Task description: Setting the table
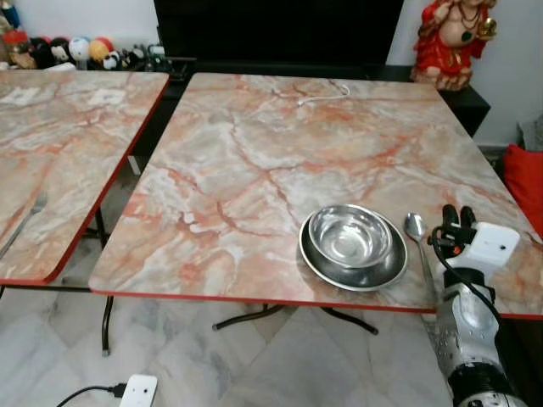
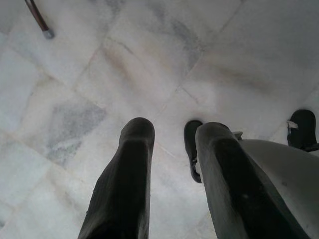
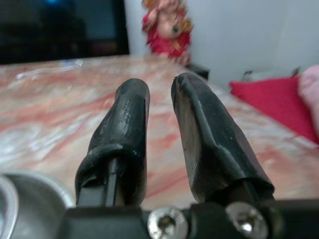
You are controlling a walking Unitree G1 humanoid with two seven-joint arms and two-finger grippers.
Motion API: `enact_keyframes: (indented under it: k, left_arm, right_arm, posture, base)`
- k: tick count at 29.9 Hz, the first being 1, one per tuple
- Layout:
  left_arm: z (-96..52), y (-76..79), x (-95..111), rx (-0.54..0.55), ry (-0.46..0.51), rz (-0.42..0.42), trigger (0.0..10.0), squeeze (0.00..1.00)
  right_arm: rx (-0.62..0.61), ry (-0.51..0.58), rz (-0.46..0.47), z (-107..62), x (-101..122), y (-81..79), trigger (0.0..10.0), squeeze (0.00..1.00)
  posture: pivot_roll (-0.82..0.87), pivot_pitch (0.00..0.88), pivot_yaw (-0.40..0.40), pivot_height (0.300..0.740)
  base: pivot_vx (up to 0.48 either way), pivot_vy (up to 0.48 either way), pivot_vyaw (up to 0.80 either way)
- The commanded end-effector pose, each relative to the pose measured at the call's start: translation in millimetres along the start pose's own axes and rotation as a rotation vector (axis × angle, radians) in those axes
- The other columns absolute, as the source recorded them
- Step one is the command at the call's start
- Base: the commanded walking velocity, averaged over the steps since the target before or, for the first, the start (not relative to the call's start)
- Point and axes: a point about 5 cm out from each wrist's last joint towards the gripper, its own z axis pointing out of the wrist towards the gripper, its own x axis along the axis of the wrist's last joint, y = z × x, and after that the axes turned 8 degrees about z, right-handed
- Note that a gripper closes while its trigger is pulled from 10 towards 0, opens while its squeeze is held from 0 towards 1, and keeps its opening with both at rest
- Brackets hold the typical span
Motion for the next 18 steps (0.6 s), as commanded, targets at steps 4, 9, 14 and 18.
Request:
enact_keyframes:
  k: [4,9,14,18]
  left_arm:
    - [-0.9,-0.9,-3.7,-0.009,-0.015,0.006,10.0,0.00]
    - [0.4,0.0,0.8,-0.010,-0.007,0.012,10.0,0.00]
    - [0.7,1.7,0.4,-0.015,-0.012,0.013,10.0,0.00]
    - [0.2,0.5,-1.1,-0.017,-0.017,0.018,10.0,0.00]
  right_arm:
    - [-0.001,0.042,-0.010,-4.5,8.3,0.9,10.0,0.00]
    - [-0.025,0.029,-0.013,-10.4,7.2,5.6,10.0,0.00]
    - [-0.033,0.010,-0.005,-12.7,4.1,-0.2,10.0,0.00]
    - [-0.027,0.007,0.004,-13.3,4.1,-4.9,10.0,0.00]
  posture:
    - [0.07,0.000,-0.017,0.740]
    - [0.07,0.000,-0.012,0.740]
    - [0.07,0.000,-0.006,0.740]
    - [0.07,0.000,-0.004,0.740]
  base:
    - [0.000,0.000,0.00]
    - [0.000,0.000,0.00]
    - [0.000,0.088,0.00]
    - [0.000,0.449,0.00]
